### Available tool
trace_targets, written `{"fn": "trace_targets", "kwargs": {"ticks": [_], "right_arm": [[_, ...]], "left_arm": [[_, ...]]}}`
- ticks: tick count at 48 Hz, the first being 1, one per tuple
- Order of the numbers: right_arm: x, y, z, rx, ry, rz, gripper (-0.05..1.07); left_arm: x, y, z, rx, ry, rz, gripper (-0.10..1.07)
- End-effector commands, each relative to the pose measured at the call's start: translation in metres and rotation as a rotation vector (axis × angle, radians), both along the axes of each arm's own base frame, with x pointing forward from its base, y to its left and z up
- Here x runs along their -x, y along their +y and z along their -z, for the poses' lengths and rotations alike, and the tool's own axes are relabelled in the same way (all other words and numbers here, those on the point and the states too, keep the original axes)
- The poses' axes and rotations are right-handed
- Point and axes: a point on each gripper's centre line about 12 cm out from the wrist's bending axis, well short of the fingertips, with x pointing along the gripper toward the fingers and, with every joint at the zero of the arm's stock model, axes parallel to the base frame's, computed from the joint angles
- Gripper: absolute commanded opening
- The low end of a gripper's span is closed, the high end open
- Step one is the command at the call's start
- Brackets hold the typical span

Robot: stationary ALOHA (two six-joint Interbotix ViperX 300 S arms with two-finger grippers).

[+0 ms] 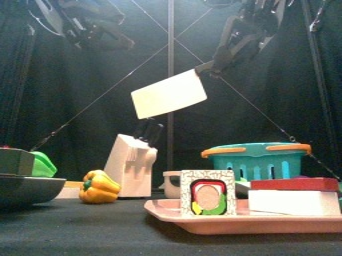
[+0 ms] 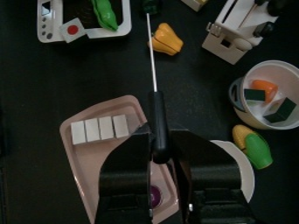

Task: Reorient grip

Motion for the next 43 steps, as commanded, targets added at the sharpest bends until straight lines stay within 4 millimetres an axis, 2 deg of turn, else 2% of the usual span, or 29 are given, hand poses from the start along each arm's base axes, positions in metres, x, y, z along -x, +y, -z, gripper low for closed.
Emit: {"fn": "trace_targets", "kwargs": {"ticks": [1, 11, 18, 23, 32, 43], "right_arm": [[0.002, -0.002, -0.014, -0.011, -0.041, 0.002, 0.39], [0.002, -0.003, -0.013, -0.010, -0.039, 0.005, 0.39], [0.002, -0.003, -0.013, -0.011, -0.038, 0.008, 0.39], [0.001, -0.004, -0.013, -0.011, -0.040, 0.009, 0.39], [0.001, -0.004, -0.013, -0.011, -0.040, 0.009, 0.39], [0.000, -0.008, -0.015, -0.025, -0.043, 0.028, 0.39]], "left_arm": [[-0.004, -0.006, -0.028, -0.042, -0.115, -0.028, 0.93], [-0.001, -0.010, -0.063, -0.083, -0.294, -0.138, 0.93], [0.002, 0.005, -0.072, -0.090, -0.372, -0.287, 0.93], [0.005, 0.017, -0.075, -0.034, -0.377, -0.407, 0.93], [0.008, 0.034, -0.072, 0.132, -0.270, -0.585, 0.93], [0.008, 0.041, -0.062, 0.076, -0.014, -0.670, 0.93]]}}
